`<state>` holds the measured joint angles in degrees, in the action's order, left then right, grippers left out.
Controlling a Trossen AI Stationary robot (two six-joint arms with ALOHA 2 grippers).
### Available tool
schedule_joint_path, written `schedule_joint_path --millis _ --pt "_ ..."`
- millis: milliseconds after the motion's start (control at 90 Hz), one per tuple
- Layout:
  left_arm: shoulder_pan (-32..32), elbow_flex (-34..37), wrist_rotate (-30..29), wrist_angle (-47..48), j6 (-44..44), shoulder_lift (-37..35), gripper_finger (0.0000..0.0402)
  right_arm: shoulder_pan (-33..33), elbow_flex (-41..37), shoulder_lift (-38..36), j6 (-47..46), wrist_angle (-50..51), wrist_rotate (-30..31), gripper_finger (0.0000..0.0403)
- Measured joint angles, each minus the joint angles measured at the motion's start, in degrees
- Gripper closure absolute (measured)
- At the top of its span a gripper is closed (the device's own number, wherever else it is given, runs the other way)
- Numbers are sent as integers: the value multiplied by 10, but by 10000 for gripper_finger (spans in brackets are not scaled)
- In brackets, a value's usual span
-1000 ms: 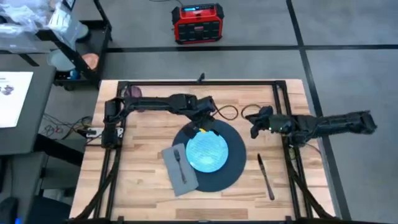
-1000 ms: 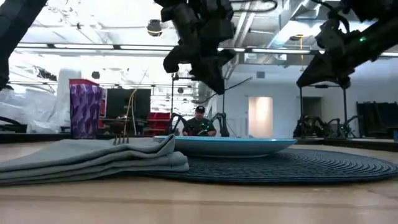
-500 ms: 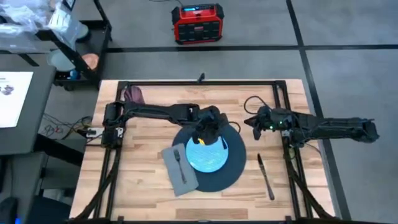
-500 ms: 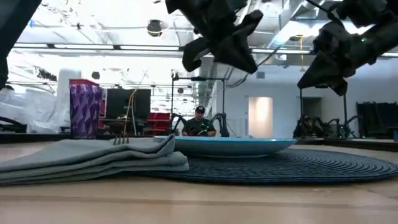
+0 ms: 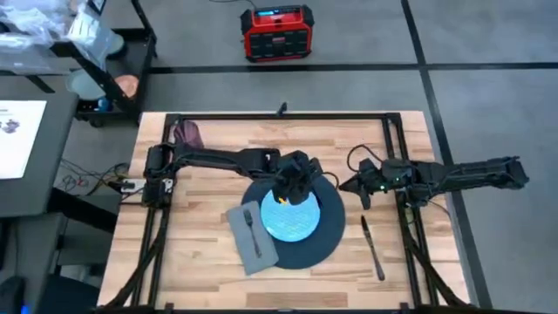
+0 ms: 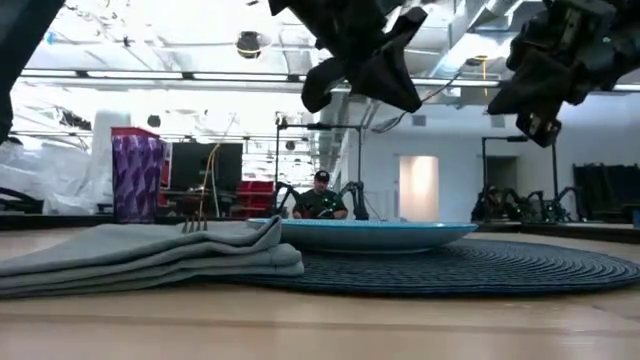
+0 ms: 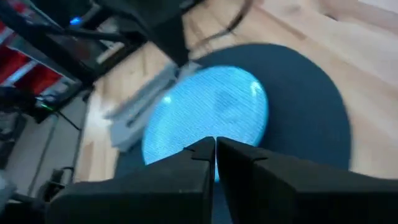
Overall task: Set table place
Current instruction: Put the black spoon on the dark blue table mat
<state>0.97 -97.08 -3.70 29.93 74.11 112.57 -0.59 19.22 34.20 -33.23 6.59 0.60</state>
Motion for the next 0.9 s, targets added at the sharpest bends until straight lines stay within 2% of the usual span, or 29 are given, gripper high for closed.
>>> schedule_joint_path --millis 156,278,433,533,678,900 --pt "1 0 -37 15 0 0 401 2 0 14 -34 -21 16 382" --pt "0 0 -36 15 2 0 401 11 0 69 -63 -30 14 354" --pt "0 0 -35 16 -9 0 401 12 1 145 -55 -170 6 318" --pt "-1 0 -35 21 -9 0 401 23 1 191 -69 -202 -2 305" --pt "-2 0 -36 24 -9 0 401 39 13 253 -122 -216 -33 300" --pt "-2 0 -44 46 -9 0 401 49 16 301 -132 -349 -61 300"
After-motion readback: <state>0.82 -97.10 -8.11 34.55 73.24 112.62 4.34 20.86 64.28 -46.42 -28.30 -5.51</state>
